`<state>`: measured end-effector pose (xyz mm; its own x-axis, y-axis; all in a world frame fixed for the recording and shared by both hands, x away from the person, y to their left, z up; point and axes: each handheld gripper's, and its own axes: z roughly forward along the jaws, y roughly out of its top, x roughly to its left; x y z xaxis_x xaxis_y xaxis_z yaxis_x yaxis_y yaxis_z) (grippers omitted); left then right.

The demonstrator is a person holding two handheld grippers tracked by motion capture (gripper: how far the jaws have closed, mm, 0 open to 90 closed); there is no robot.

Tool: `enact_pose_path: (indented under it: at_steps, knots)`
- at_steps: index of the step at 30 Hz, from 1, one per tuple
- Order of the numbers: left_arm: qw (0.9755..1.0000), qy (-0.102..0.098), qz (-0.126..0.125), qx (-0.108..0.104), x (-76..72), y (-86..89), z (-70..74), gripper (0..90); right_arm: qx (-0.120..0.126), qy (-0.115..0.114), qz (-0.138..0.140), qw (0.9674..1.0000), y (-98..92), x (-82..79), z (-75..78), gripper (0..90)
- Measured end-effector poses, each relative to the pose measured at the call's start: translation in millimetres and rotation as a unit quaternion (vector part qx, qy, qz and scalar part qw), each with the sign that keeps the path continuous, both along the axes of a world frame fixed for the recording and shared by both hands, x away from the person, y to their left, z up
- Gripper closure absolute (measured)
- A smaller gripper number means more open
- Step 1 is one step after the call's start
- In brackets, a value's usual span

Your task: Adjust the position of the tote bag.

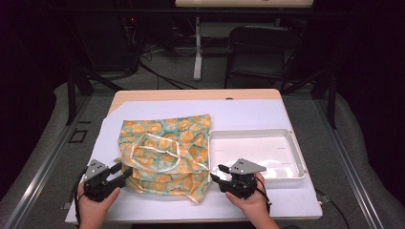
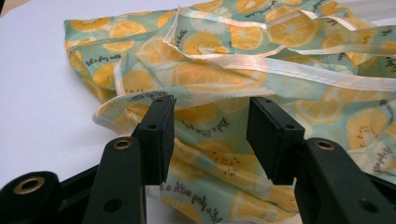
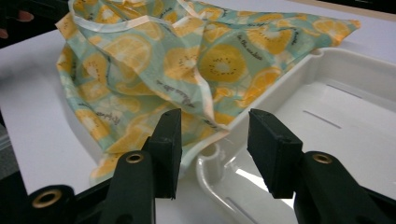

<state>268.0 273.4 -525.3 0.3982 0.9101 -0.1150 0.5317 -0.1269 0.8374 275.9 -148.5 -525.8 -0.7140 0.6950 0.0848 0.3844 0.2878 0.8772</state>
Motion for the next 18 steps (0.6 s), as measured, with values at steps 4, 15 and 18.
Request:
enact_pose_path:
  at_steps: [4,15,18]
  knots:
    - [0.9999,-0.01,0.006,-0.003,-1.9,2.7,2.6,51.8,0.007,-0.001,-0.002,1.0,4.5,-3.6,-0.6,50.7]
    - [0.9998,-0.015,0.005,-0.01,-12.7,4.3,5.3,52.3,0.024,-0.001,0.007,0.9997,2.3,-4.8,-0.4,52.8]
    - [0.9998,-0.017,-0.001,-0.002,-18.6,3.3,5.7,52.3,0.026,0.001,-0.002,0.9997,1.0,-4.5,-0.6,57.3]
